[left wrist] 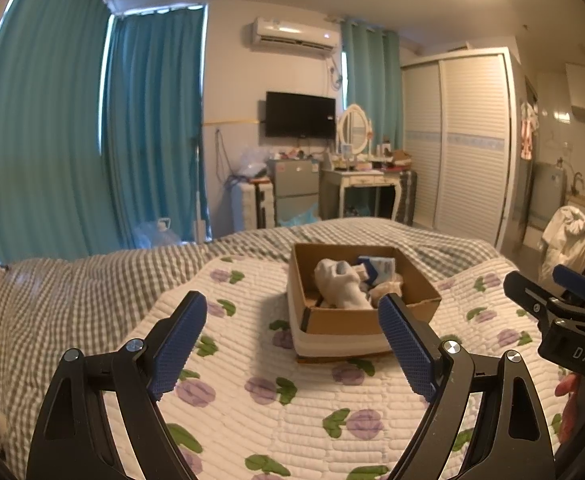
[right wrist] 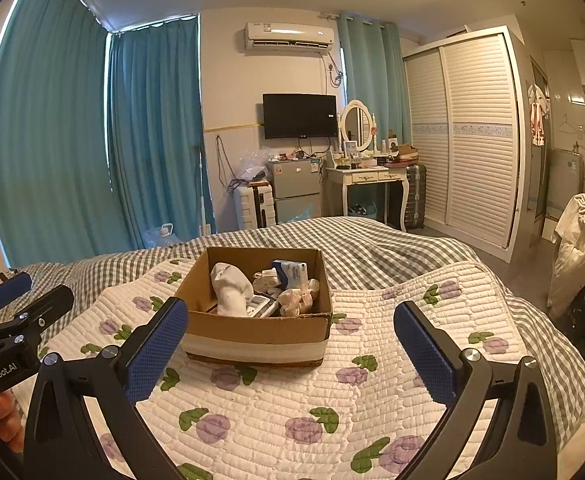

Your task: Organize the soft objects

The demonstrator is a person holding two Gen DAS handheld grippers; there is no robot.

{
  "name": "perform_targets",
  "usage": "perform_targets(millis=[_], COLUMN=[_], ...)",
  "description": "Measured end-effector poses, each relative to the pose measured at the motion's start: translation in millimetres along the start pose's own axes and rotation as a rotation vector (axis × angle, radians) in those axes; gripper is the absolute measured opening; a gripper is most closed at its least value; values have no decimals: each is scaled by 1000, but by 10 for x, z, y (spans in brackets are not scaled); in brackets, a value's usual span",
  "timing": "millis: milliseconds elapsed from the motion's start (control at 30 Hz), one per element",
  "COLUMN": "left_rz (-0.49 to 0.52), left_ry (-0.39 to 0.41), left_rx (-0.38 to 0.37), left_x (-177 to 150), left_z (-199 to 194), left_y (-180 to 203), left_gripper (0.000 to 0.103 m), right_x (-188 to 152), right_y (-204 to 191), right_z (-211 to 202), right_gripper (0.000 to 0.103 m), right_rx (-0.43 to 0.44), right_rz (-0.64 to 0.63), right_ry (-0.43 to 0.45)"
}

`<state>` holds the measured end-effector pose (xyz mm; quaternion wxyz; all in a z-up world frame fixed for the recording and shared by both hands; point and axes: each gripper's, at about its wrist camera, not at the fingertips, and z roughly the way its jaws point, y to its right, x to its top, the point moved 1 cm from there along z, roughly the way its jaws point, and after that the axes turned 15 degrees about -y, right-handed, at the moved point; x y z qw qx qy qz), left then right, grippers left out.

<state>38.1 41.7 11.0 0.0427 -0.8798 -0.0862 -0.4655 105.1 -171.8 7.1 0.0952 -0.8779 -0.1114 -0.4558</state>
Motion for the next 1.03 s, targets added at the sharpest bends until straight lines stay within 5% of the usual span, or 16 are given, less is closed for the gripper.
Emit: perform_targets(millis=[1033], left_rz=[22], left_ry=[6], left_rx=[2], left_x=[-9], left_z=[6], left_y=[-32], left_gripper=[89], right_x=[-22], right_y=[0], right_z=[31], right_gripper=[103], right_rx=[4], right_rz=[5], right_ry=[-16])
